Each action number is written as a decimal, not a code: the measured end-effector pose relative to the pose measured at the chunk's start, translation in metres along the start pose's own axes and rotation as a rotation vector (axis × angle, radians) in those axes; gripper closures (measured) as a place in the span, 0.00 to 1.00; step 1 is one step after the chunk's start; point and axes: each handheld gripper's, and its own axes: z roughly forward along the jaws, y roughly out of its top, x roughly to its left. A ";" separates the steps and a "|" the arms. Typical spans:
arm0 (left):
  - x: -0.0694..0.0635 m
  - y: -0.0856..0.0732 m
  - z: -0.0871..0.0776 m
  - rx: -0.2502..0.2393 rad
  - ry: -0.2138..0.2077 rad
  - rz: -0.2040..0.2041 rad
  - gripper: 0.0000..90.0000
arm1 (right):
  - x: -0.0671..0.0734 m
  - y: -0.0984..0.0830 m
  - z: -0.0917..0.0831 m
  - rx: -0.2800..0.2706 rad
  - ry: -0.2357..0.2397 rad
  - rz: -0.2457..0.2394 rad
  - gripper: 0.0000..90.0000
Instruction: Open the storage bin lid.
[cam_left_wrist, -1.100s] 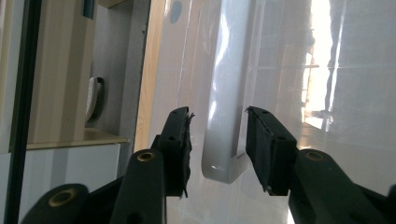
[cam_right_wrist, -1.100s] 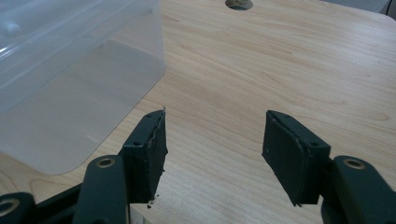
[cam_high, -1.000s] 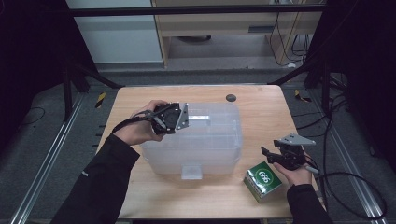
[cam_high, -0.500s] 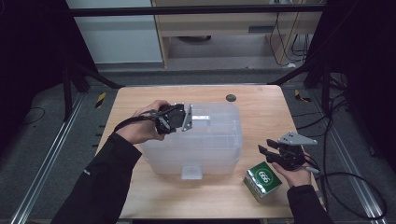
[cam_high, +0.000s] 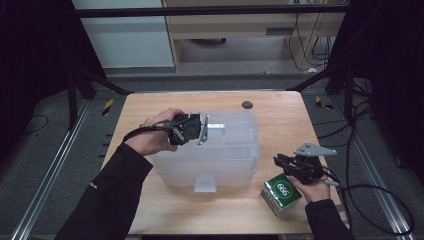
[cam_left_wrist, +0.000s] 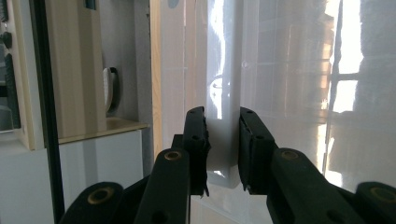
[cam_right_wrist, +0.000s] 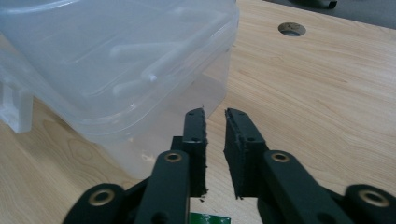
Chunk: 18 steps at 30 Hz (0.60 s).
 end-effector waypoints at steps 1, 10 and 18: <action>0.001 0.000 -0.001 0.009 -0.010 -0.003 0.83 | 0.000 0.000 -0.001 -0.001 -0.001 0.003 0.92; 0.002 -0.001 -0.001 -0.018 -0.004 -0.016 0.84 | 0.002 0.003 -0.006 -0.009 0.022 0.028 1.00; 0.005 -0.001 -0.002 -0.010 -0.014 -0.024 0.84 | 0.012 0.007 -0.003 0.000 0.048 0.002 1.00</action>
